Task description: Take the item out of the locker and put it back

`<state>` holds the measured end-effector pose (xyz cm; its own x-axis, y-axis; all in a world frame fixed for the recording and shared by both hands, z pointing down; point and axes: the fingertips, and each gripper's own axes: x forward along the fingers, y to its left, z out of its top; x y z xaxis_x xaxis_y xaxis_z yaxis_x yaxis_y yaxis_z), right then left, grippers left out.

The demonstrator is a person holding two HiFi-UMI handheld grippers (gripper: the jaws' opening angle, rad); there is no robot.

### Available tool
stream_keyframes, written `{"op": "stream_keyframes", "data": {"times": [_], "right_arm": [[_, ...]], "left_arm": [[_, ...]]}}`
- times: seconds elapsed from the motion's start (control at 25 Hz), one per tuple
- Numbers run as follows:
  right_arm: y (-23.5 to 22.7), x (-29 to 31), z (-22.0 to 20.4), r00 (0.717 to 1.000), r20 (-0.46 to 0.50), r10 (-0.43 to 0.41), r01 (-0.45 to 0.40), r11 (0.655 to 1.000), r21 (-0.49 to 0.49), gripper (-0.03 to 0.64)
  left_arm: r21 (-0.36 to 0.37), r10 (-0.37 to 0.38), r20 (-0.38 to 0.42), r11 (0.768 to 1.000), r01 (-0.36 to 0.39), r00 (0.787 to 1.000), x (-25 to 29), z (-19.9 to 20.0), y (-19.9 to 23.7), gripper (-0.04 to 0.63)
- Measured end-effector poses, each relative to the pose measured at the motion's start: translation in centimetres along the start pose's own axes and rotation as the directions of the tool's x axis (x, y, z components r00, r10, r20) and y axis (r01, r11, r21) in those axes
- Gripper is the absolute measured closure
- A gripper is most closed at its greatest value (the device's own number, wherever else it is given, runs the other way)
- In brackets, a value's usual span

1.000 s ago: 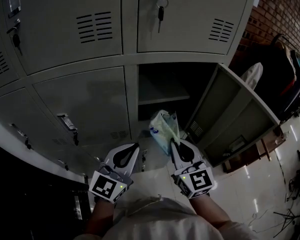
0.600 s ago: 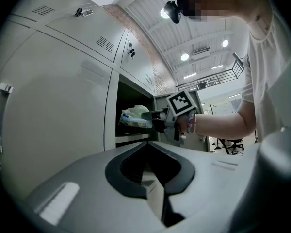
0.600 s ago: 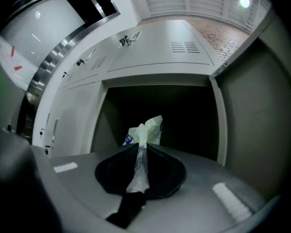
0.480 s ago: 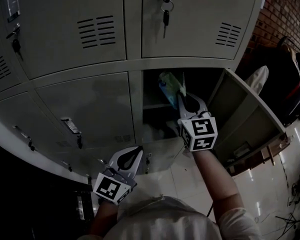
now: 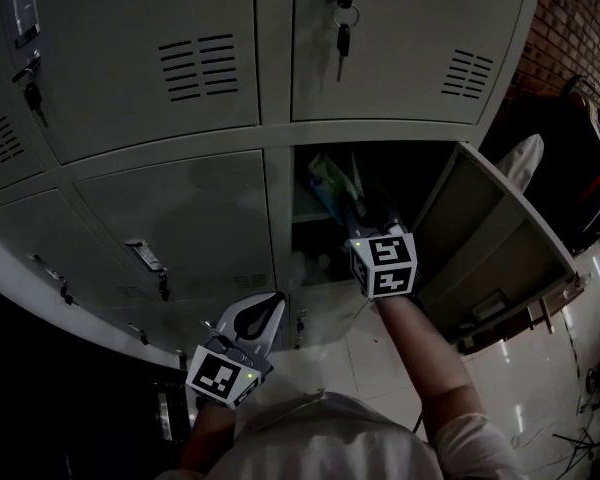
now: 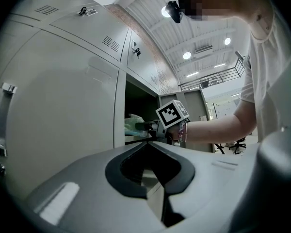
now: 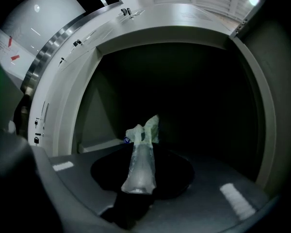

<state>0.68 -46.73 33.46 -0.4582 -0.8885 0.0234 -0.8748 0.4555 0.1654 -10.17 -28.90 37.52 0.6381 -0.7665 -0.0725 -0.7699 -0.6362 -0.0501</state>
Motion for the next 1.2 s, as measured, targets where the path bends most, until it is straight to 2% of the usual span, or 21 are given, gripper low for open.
{"op": "stream_keyframes", "data": {"times": [0.12, 0.2, 0.28, 0.4, 0.48, 0.64, 0.96, 1.2], "right_arm": [[0.1, 0.0, 0.5, 0.999, 0.023, 0.023, -0.023, 1.0, -0.001, 0.47], [0.5, -0.2, 1.0, 0.999, 0.038, 0.04, -0.039, 0.999, -0.01, 0.362], [0.7, -0.8, 1.9, 0.997, 0.069, 0.043, -0.043, 0.999, -0.005, 0.3], [0.6, -2.7, 3.3, 0.99, 0.136, 0.027, -0.032, 0.999, 0.033, 0.273], [1.1, -4.9, 4.0, 0.984, 0.174, 0.02, -0.028, 0.999, 0.042, 0.295], [3.7, -9.5, 3.6, 0.98, 0.196, 0.03, -0.03, 1.0, -0.002, 0.609], [9.4, -16.1, -0.3, 0.984, 0.13, 0.125, -0.135, 0.988, 0.07, 0.617], [10.2, -23.6, -3.6, 0.983, 0.086, 0.163, -0.174, 0.973, 0.15, 0.617]], "left_arm": [[-0.007, -0.002, -0.006, 1.0, 0.002, 1.0, 0.0, -0.2, 0.1, 0.594], [-0.011, -0.01, -0.01, 1.0, 0.01, 1.0, 0.1, -0.3, 0.0, 0.594], [-0.008, -0.03, -0.018, 1.0, 0.029, 0.999, 0.2, -0.5, -0.4, 0.594], [0.009, -0.051, -0.033, 0.999, 0.051, 0.998, 0.1, -0.7, -1.0, 0.594], [0.007, -0.051, -0.035, 0.999, 0.052, 0.998, -0.2, -0.7, -1.2, 0.594], [-0.006, -0.049, -0.027, 0.999, 0.049, 0.998, -1.0, -0.6, -1.5, 0.594], [-0.038, -0.012, 0.007, 0.999, 0.012, 1.0, -2.9, 0.0, -3.5, 0.594], [-0.024, 0.039, 0.025, 0.999, -0.038, 0.999, -5.7, 0.4, -8.4, 0.594]]}}
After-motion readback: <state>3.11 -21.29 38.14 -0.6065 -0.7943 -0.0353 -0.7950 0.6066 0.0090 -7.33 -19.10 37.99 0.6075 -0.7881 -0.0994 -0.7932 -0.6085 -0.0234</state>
